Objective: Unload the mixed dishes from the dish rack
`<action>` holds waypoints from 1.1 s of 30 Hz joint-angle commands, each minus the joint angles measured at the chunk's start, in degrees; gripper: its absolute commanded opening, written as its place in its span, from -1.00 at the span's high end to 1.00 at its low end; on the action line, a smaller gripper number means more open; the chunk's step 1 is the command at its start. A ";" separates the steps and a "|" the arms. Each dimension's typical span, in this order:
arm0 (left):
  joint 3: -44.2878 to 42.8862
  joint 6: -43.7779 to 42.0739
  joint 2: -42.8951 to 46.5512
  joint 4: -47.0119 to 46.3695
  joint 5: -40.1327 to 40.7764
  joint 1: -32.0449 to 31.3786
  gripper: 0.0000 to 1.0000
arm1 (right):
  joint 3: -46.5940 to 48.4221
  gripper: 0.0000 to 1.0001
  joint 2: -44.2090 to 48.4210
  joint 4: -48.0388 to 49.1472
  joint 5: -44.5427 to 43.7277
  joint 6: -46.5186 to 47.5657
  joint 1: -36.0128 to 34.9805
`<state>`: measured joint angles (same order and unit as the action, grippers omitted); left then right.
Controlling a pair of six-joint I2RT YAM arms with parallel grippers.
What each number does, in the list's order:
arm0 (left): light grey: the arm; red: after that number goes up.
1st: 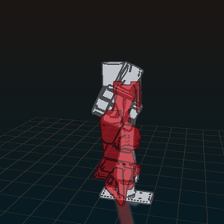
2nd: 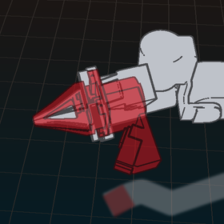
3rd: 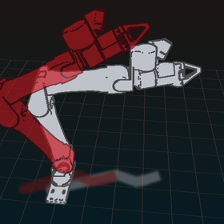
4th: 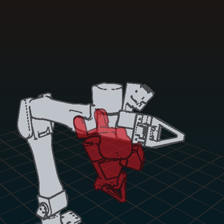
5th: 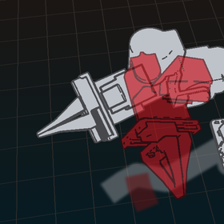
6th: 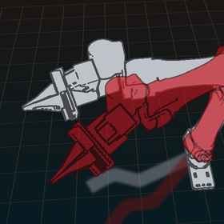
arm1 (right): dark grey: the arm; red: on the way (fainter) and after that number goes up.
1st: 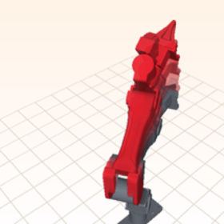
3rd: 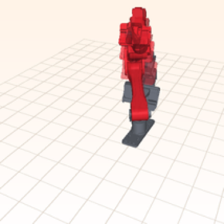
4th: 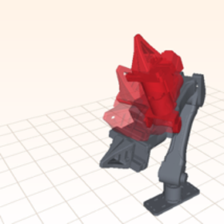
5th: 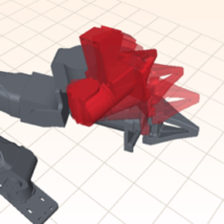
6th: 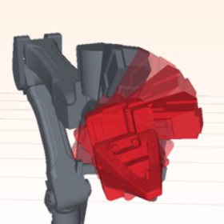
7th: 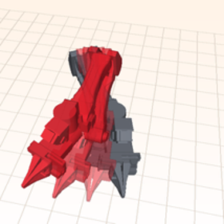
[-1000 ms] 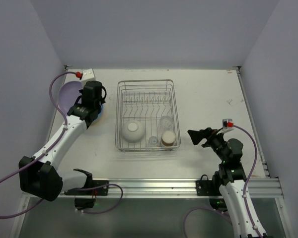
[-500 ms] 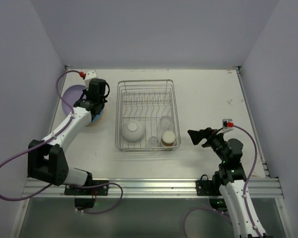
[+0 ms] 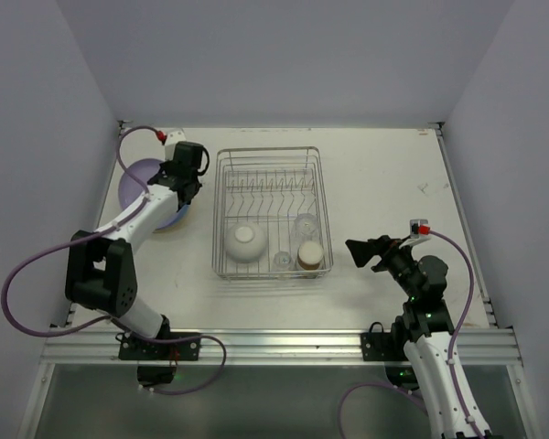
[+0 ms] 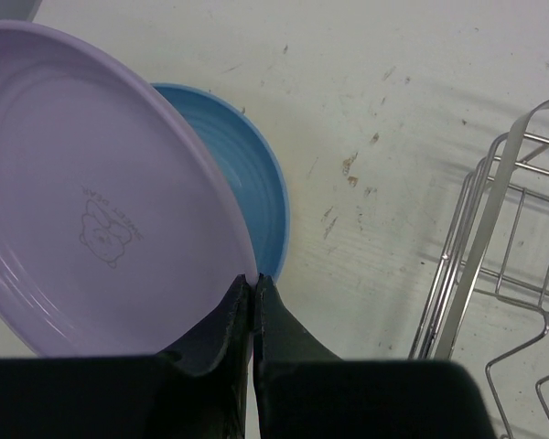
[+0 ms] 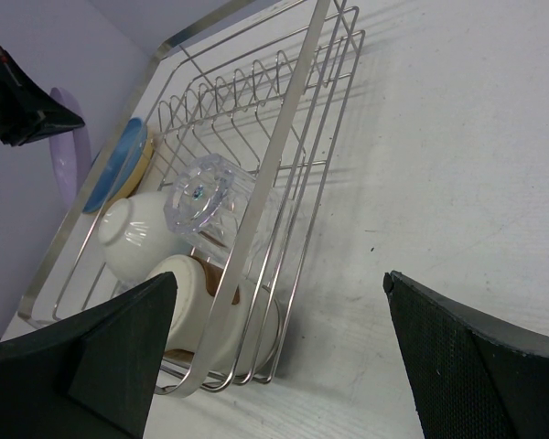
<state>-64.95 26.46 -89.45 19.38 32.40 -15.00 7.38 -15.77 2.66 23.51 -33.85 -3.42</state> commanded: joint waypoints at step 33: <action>-7.03 -0.27 -12.50 1.10 2.76 0.68 0.34 | 1.32 -0.98 -0.84 2.62 0.57 0.10 -0.01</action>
<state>-69.67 25.96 -101.73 20.67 35.68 -15.00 7.38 -16.19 2.70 23.53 -33.85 -3.42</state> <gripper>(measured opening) 0.323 0.989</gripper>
